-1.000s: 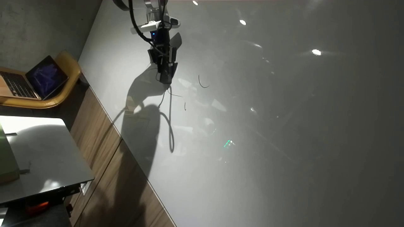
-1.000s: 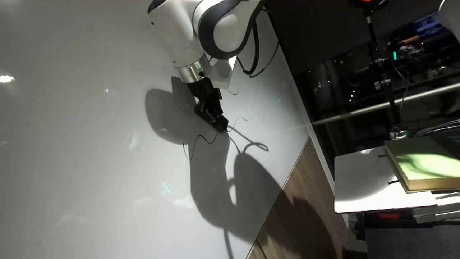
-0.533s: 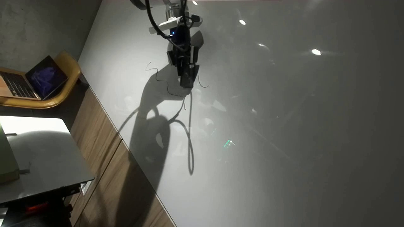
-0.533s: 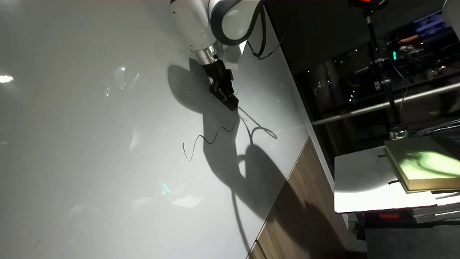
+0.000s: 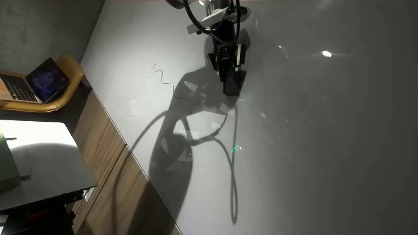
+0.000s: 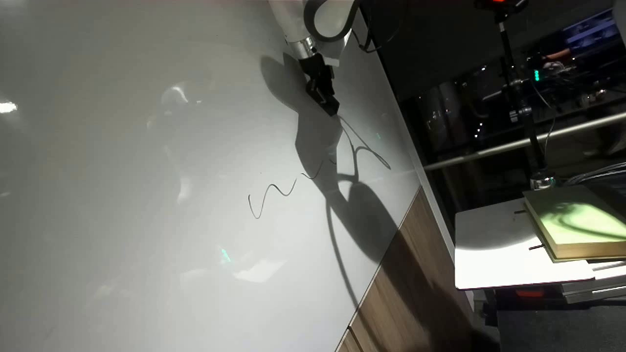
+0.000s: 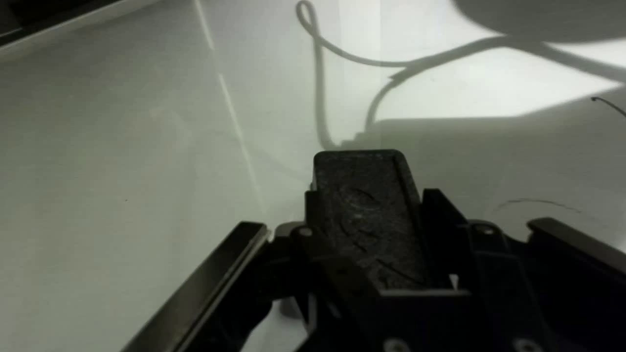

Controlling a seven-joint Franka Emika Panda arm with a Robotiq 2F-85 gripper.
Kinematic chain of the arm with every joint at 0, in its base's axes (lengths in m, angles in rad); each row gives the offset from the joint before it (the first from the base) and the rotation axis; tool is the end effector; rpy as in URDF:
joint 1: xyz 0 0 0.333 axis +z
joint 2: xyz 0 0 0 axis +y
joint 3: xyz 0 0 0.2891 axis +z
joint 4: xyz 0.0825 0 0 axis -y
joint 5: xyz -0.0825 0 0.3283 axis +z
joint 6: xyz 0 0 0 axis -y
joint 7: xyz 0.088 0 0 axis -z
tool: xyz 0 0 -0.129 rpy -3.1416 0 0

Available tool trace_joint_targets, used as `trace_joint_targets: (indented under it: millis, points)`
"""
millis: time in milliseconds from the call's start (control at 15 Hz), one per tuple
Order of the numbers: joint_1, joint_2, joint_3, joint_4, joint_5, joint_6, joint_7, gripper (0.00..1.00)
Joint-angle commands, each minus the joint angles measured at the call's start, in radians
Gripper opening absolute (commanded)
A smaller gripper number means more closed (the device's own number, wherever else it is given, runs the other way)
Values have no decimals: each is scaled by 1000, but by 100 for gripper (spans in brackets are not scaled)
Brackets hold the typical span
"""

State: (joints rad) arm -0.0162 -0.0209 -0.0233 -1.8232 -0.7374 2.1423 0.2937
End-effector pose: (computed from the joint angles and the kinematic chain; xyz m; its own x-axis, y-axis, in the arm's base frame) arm 0.5425 -0.0625 0.5518 0.9208 0.0974 0.3778 -0.1480 -0.8089 0.5691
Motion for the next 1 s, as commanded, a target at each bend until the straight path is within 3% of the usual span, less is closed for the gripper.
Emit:
trace_joint_targets:
  millis: [0, 333, 933]
  points:
    - [-16, 64, -8, 59, 8, 93, 7, 28]
    - [16, 117, 25, 31, 35, 129, 77, 28]
    - [90, 207, 77, 52, 19, 82, 138, 28]
